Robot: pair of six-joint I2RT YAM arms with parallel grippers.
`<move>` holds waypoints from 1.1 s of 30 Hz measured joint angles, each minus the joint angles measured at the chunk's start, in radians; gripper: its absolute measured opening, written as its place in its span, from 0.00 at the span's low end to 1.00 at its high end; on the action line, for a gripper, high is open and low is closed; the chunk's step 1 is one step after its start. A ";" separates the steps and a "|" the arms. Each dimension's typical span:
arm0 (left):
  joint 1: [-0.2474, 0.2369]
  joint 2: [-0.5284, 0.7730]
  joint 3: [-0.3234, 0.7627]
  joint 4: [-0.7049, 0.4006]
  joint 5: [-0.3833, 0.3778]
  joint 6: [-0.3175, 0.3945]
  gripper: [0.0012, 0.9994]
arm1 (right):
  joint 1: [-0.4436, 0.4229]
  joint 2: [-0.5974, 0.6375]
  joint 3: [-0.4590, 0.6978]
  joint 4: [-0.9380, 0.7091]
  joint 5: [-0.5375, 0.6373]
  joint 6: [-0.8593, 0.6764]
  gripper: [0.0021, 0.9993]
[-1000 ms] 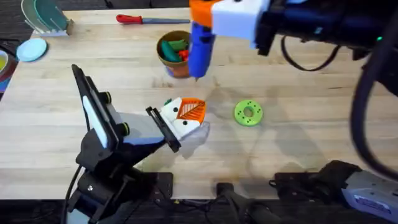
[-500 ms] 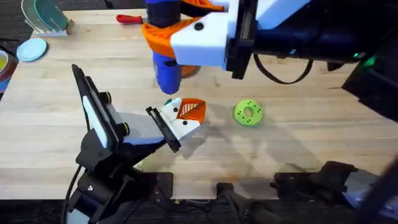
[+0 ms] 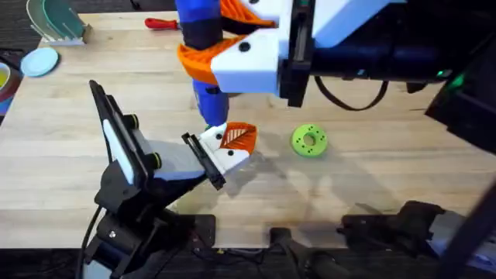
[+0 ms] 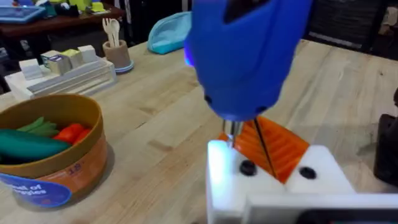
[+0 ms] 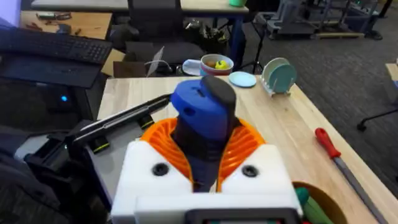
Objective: Pick up the gripper from the table and insert it into the empty holder that is missing its gripper. Then pick up a screw, insert it into the mounting hole, and use the screwdriver to tighten it. Finally, clean up the table by picking up the vegetable and placing it into the bucket.
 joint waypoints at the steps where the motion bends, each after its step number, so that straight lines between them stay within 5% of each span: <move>1: 0.000 0.000 0.000 0.000 0.000 0.000 0.01 | 0.000 0.000 0.000 -0.005 0.000 0.000 0.15; 33: 0.000 0.000 0.000 0.000 0.000 0.000 0.01 | 0.000 0.000 0.000 -0.026 -0.012 0.047 0.14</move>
